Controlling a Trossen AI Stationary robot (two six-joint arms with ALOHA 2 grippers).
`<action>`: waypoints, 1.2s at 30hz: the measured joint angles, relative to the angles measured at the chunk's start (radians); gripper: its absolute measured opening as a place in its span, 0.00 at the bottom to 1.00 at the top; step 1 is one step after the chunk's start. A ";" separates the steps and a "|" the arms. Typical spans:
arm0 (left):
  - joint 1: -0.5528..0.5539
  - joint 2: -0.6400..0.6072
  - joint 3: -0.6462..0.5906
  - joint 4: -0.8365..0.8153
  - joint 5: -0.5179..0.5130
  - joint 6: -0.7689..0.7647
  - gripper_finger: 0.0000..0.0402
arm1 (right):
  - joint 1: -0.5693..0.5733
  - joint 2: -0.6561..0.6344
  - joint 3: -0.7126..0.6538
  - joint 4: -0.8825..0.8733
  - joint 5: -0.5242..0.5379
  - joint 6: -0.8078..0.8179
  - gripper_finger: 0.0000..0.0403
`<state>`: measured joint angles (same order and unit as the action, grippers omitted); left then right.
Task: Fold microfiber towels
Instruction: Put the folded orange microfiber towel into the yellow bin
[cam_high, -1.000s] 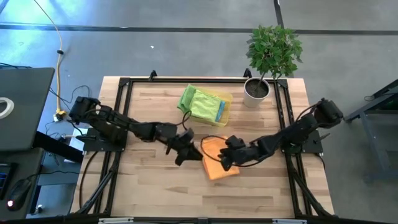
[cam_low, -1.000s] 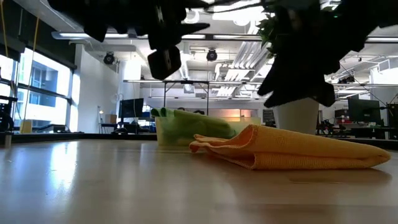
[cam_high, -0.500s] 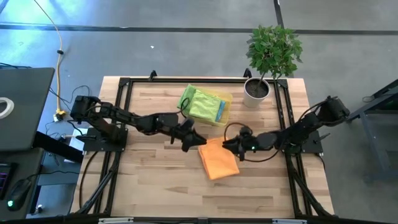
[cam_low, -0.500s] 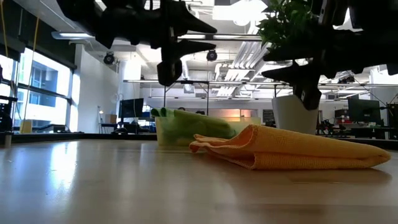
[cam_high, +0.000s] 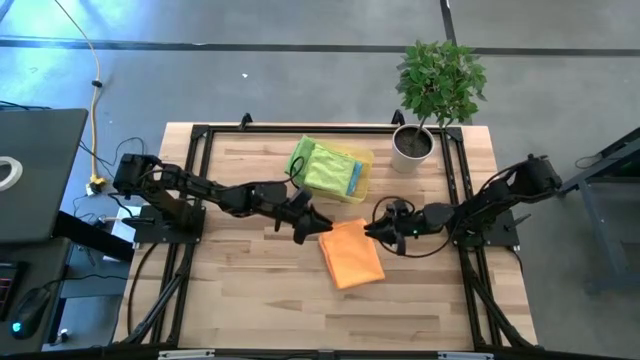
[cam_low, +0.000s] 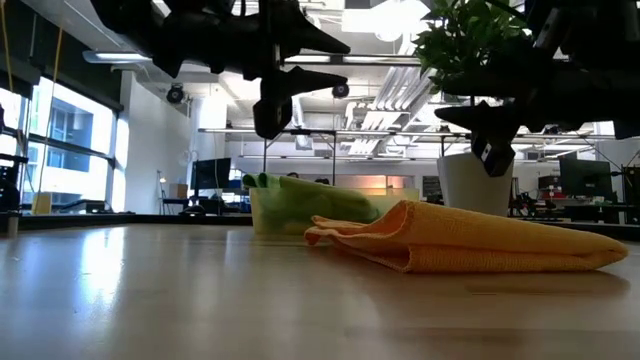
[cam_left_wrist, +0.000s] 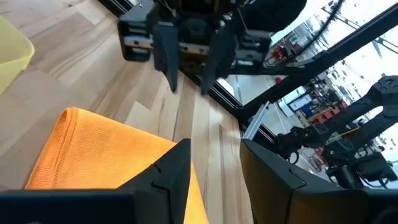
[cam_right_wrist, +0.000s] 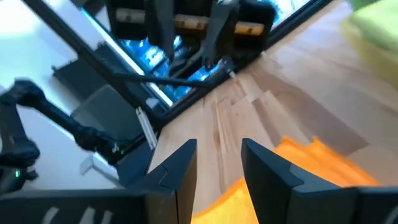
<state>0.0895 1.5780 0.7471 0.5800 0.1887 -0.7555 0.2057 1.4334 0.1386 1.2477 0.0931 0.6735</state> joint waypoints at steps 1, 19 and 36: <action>-0.002 0.000 0.000 0.000 0.000 0.000 0.33 | -0.010 0.000 -0.011 0.022 -0.001 0.006 0.29; -0.052 0.061 0.002 -0.039 -0.245 0.052 0.44 | -0.089 0.001 -0.074 0.052 0.056 0.015 0.29; -0.060 0.063 0.002 -0.044 -0.245 0.034 0.44 | -0.139 -0.241 -0.130 -0.037 -0.018 -0.037 0.29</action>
<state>0.0299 1.6409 0.7486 0.5362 -0.0563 -0.7219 0.0672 1.1924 0.0082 1.2111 0.0753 0.6365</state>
